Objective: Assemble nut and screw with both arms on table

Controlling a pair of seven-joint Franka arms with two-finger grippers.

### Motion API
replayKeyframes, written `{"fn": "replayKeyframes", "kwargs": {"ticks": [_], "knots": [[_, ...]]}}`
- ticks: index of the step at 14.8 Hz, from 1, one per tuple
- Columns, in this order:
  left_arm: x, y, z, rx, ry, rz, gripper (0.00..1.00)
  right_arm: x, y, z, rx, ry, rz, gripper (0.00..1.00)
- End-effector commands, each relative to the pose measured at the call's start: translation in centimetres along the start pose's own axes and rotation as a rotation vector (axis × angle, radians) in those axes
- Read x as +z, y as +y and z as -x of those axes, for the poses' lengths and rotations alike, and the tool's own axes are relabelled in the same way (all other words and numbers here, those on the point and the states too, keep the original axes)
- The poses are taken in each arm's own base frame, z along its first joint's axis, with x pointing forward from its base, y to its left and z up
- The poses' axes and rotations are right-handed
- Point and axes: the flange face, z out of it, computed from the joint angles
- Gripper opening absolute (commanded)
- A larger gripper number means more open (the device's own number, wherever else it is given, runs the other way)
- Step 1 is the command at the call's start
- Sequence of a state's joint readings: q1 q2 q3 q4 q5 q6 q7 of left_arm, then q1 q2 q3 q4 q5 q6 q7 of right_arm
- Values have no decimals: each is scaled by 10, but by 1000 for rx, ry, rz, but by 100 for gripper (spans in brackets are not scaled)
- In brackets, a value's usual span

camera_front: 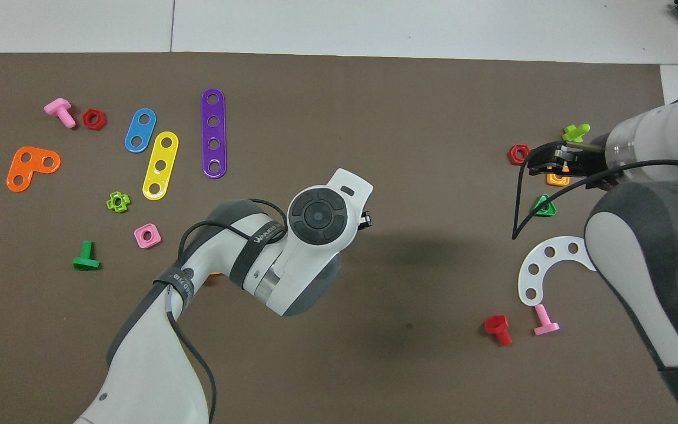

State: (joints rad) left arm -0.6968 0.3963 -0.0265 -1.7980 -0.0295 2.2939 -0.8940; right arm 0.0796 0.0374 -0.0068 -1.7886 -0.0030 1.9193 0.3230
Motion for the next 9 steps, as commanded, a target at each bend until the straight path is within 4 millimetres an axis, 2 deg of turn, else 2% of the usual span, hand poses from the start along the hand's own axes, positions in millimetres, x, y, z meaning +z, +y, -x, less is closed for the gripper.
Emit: {"fn": "replayKeyframes", "kwargs": {"ticks": [1,4,5,6,9], "knots": [[7,1,1,-15,-4,5,0,-21,11,7,-42,-7,-24,100],[19,-2,6,-12,10,21,0,-53,22,4,-69,-10,-22,100],[19,-3,5,-11,9,17,70,-64,26,2,-80,-8,-22,100],[17,-5,2,-5,13,10,100,-74,30,2,-96,-12,-20,100],[8,-5,-8,-10,23,19,100,-90,38,6,-124,-46,-11,100]]}}
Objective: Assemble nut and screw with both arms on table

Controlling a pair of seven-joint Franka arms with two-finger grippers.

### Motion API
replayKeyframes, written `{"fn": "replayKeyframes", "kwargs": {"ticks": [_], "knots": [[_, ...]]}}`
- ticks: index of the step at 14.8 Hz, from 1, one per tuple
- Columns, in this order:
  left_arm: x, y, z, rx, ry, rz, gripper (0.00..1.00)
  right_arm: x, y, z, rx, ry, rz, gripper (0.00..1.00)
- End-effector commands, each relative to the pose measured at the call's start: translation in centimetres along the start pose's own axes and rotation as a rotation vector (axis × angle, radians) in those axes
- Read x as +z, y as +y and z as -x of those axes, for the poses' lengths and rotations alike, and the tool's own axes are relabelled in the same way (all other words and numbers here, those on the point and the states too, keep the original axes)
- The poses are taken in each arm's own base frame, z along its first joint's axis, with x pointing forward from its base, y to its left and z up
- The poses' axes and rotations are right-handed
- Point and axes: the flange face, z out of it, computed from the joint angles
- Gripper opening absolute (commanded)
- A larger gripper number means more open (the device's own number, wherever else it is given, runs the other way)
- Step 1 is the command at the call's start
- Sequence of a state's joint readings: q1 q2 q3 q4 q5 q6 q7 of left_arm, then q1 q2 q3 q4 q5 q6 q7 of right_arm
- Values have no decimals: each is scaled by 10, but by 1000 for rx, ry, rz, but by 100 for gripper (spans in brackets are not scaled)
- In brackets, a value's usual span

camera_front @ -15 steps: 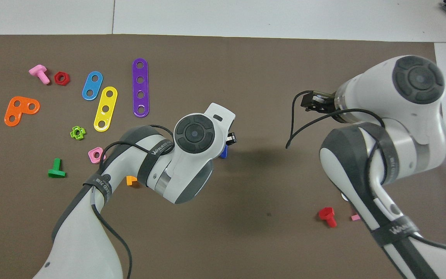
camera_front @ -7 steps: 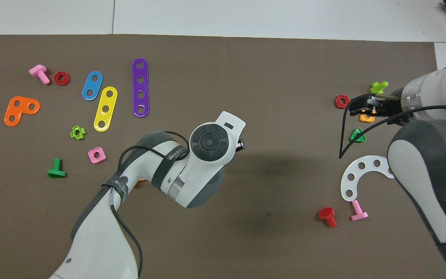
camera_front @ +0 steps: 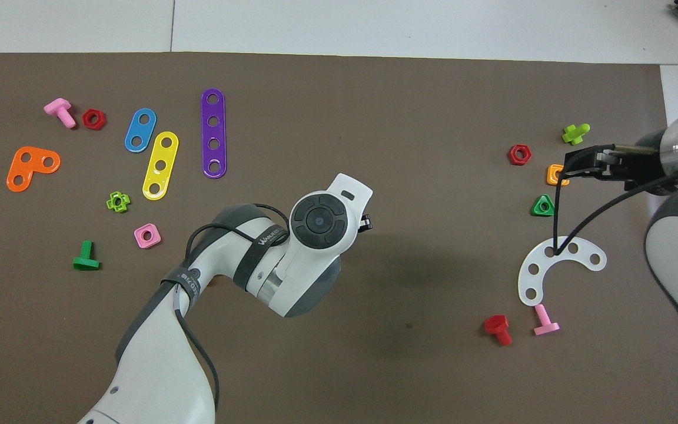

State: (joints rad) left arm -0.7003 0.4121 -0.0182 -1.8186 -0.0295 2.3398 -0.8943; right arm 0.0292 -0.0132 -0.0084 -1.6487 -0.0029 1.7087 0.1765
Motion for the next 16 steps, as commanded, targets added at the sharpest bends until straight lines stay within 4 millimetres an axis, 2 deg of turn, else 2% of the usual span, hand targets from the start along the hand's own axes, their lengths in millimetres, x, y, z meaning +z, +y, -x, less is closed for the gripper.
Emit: {"fn": "replayKeyframes", "kwargs": {"ticks": [1,4,6,8,11,16], "knots": [[-14,-3,-18,-17,20,18,100,-18,5,3,-51,-40,-12,100],[-34,-30,-66,16,1,-4,100,-26,-1,7,-95,-63,-2,100],[-48,-68,-99,51,-8,-13,100,-26,-5,10,-106,-65,-6,100],[-65,-102,-121,86,-36,-15,100,-28,-9,15,-115,-64,-6,100],[-93,-181,-153,171,-117,-48,100,-27,-10,15,-118,-64,-8,100],[-135,-307,-180,268,-239,-110,100,-30,-11,16,-123,-63,-3,100]]}}
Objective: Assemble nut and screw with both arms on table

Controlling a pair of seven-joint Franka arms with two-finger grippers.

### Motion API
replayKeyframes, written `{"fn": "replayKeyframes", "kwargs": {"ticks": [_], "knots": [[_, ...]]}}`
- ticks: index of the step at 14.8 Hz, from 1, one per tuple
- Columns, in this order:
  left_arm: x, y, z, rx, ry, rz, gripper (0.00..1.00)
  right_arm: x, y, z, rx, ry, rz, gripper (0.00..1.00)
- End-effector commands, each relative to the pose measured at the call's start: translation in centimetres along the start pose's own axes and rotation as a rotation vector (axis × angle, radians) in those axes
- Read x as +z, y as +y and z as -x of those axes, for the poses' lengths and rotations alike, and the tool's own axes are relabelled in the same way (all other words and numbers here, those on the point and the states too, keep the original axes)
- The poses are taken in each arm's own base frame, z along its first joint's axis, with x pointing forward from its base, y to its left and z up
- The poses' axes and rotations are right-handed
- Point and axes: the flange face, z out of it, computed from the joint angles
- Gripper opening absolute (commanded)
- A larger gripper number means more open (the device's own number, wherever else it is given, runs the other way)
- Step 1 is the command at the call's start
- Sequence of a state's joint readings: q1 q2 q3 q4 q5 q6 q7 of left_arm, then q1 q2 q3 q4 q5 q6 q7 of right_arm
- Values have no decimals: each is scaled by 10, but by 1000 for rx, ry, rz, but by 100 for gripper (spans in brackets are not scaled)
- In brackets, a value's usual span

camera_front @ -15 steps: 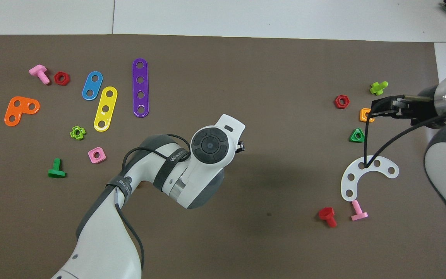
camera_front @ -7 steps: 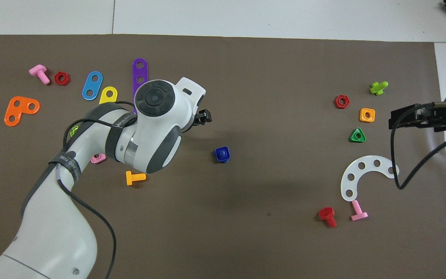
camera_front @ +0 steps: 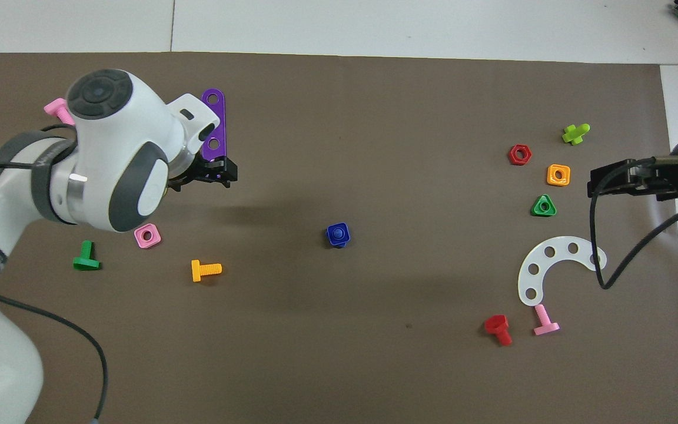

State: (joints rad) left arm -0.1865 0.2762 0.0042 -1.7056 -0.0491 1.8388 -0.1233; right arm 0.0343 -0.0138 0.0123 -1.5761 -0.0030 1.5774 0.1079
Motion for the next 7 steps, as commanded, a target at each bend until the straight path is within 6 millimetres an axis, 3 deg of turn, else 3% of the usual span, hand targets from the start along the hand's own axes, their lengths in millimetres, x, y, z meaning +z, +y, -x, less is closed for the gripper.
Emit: {"fn": "replayKeyframes", "kwargs": {"ticks": [1,4,7], "knots": [[-24,-56,19,57,-38,-46,100,-6,0,5,-31,-14,-8,100],[-59,-100,42,90,-70,-51,100,-6,-7,9,-32,-21,-8,100],[-103,-108,71,87,-26,-57,100,-6,-5,9,-27,-17,9,100]]}}
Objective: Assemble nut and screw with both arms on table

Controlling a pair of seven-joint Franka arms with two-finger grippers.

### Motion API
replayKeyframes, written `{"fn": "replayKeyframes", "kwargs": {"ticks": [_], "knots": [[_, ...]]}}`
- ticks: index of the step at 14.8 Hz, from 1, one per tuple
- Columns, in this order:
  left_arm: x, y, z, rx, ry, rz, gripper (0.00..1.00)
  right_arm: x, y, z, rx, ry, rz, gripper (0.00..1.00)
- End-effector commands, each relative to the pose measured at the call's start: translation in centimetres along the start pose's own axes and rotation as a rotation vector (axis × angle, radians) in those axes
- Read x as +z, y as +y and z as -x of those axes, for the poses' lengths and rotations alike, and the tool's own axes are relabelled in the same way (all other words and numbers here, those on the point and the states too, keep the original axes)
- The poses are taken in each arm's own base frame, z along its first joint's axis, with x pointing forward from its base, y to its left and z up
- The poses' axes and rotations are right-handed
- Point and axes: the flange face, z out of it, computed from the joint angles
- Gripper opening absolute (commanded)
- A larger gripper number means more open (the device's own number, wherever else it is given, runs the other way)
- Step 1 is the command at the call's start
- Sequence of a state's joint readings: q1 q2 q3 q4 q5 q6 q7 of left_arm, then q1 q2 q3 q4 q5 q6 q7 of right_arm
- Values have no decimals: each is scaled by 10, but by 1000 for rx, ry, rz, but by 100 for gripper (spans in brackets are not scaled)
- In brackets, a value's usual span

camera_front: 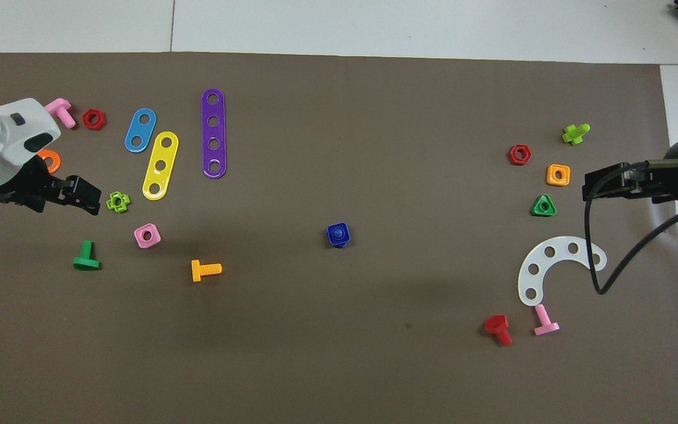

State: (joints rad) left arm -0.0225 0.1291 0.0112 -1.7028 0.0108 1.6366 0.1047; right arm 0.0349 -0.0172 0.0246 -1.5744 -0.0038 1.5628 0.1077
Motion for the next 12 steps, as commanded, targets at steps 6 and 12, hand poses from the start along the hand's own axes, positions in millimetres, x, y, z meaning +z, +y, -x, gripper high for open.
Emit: {"fn": "replayKeyframes", "kwargs": {"ticks": [6,12], "knots": [[-103,10,41,23,144,-30,100,-4,1,6,-13,-11,10,100],[-113,8,36,14,160,22,100,-3,3,6,-5,-14,10,100]]}}
